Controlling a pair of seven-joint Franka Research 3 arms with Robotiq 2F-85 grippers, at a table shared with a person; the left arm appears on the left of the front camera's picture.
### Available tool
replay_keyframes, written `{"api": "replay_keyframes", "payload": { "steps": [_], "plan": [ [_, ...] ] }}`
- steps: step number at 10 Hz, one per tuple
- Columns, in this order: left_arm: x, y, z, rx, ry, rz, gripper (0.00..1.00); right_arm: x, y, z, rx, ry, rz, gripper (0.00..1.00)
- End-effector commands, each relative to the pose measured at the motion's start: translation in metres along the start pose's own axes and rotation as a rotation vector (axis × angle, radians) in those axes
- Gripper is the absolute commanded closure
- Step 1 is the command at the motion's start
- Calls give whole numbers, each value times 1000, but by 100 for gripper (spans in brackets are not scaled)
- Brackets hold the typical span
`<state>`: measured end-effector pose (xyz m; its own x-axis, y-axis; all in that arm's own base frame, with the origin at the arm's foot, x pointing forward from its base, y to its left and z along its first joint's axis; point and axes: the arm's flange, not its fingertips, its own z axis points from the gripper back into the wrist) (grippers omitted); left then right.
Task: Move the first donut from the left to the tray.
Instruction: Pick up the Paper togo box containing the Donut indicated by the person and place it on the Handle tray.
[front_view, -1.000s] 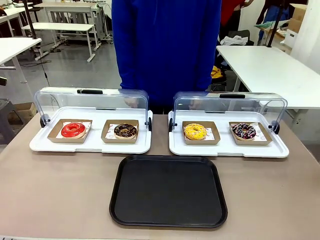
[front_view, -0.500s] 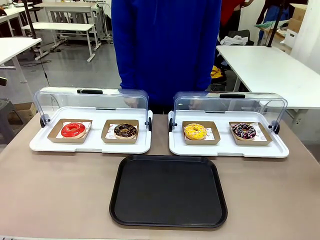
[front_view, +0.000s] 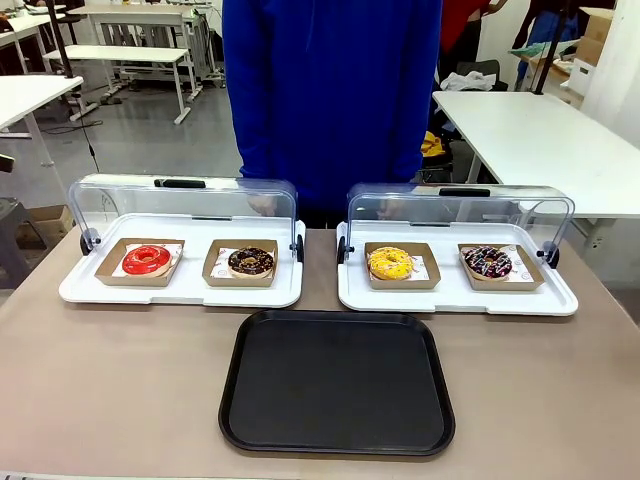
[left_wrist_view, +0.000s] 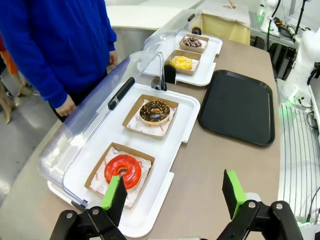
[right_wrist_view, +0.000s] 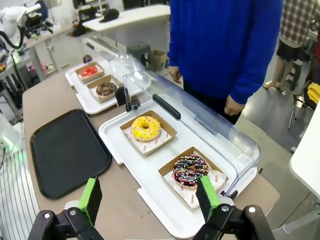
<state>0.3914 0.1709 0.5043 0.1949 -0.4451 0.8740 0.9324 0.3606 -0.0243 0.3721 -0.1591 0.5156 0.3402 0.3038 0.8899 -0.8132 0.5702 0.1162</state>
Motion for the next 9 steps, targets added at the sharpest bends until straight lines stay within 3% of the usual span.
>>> {"api": "replay_keyframes", "payload": {
  "steps": [1, 9],
  "plan": [
    [0, 1, 1, -4, -25, -21, 0, 2, -4, -1, 1, -29, 28, 0],
    [0, 1, 1, -4, -25, -21, 0, 2, -4, -1, 1, -29, 28, 0]
  ]
}}
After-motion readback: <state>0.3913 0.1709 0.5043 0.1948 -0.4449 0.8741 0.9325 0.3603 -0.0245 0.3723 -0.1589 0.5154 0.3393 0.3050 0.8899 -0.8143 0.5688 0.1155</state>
